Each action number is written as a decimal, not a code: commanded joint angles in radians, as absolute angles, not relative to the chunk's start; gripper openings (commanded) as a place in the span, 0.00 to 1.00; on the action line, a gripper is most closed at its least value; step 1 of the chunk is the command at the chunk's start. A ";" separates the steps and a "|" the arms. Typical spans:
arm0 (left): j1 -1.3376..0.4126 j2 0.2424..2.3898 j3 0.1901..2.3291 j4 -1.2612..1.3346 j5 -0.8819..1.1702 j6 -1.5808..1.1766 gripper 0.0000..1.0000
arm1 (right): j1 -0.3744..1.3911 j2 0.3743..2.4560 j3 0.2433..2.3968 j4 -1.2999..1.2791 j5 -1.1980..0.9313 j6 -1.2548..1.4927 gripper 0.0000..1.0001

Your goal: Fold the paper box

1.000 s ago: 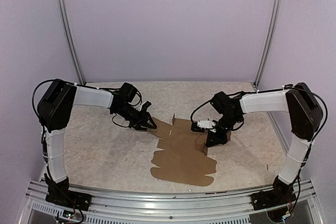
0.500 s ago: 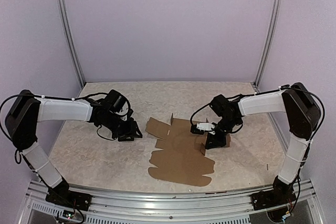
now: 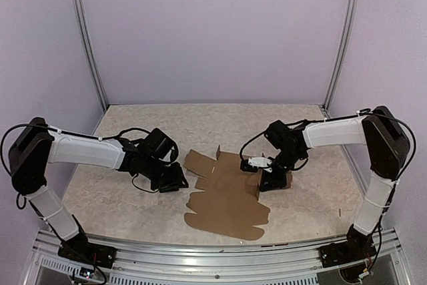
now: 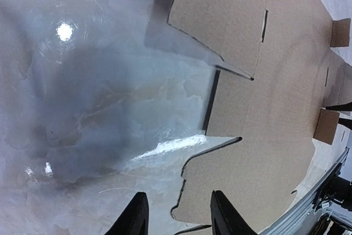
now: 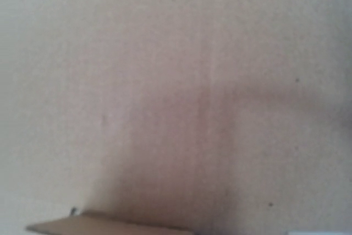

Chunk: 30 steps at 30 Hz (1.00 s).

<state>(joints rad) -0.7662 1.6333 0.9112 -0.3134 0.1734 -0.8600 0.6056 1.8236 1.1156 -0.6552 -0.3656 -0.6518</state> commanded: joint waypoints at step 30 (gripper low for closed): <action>-0.848 1.854 1.014 -0.217 0.172 -0.858 0.28 | 0.725 1.794 1.015 -0.631 -0.331 -0.653 0.11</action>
<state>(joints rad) -0.8436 1.8355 1.0100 -0.1799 0.2123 -0.8700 0.7139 1.8206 1.0786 -0.6323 -0.3725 -0.6384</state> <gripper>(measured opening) 0.280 0.112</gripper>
